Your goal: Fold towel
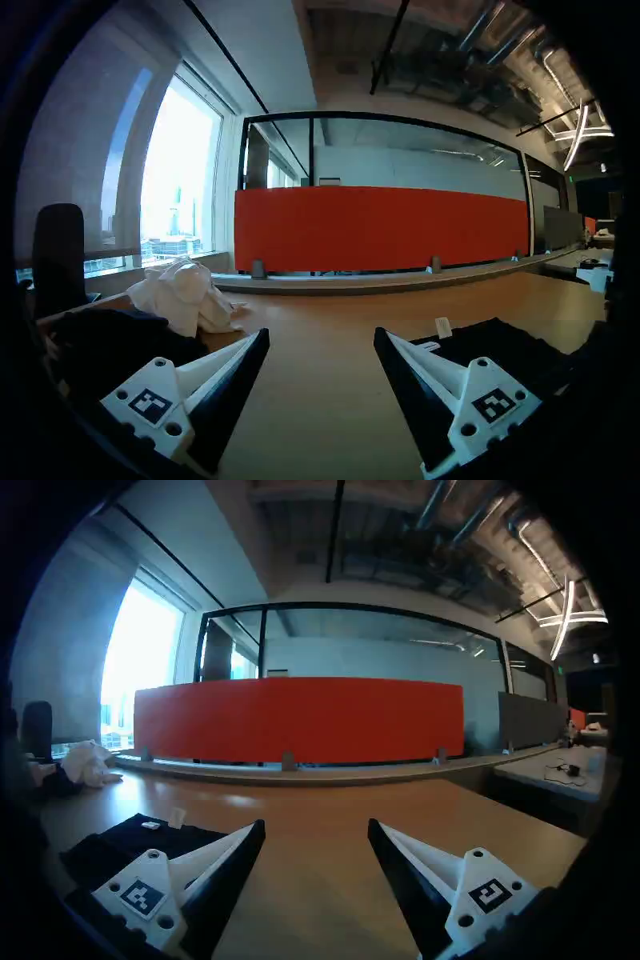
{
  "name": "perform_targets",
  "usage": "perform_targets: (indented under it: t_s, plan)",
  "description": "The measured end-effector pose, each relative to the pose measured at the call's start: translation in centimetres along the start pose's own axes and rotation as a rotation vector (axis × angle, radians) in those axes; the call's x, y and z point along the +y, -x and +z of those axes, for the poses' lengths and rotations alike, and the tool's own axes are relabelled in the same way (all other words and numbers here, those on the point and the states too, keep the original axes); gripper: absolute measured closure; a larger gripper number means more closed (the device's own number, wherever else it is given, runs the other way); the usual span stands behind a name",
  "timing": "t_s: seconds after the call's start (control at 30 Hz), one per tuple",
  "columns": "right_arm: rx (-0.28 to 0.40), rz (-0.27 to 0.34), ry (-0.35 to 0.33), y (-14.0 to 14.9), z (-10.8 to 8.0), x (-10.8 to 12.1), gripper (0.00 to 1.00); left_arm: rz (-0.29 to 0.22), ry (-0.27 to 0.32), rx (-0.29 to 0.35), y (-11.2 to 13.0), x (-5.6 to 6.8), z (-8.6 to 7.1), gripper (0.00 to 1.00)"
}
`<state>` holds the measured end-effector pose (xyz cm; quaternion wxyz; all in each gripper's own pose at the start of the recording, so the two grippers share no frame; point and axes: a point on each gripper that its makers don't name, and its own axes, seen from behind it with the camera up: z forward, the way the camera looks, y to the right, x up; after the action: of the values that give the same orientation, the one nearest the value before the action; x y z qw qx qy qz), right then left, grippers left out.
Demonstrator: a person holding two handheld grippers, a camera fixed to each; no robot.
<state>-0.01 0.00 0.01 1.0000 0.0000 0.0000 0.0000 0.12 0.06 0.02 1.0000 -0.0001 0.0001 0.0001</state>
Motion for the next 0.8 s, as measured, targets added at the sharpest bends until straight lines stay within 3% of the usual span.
perform_targets:
  t_s: [0.37, 0.57, 0.8]
  plan:
    - [0.000, -0.001, 0.000, -0.03, -0.01, 0.01, 0.01, 0.000, 0.001, 0.000, 0.10, -0.06, 0.02, 0.03]
    - [0.000, 0.000, 0.000, 0.00, -0.03, -0.05, 0.01, -0.002, 0.035, -0.001, 0.04, 0.73, 0.23, 0.03]
    - [0.006, 0.000, 0.019, -0.02, 0.08, 0.47, 0.01, -0.006, 0.009, 0.001, -0.13, 0.13, 0.23, 0.03]
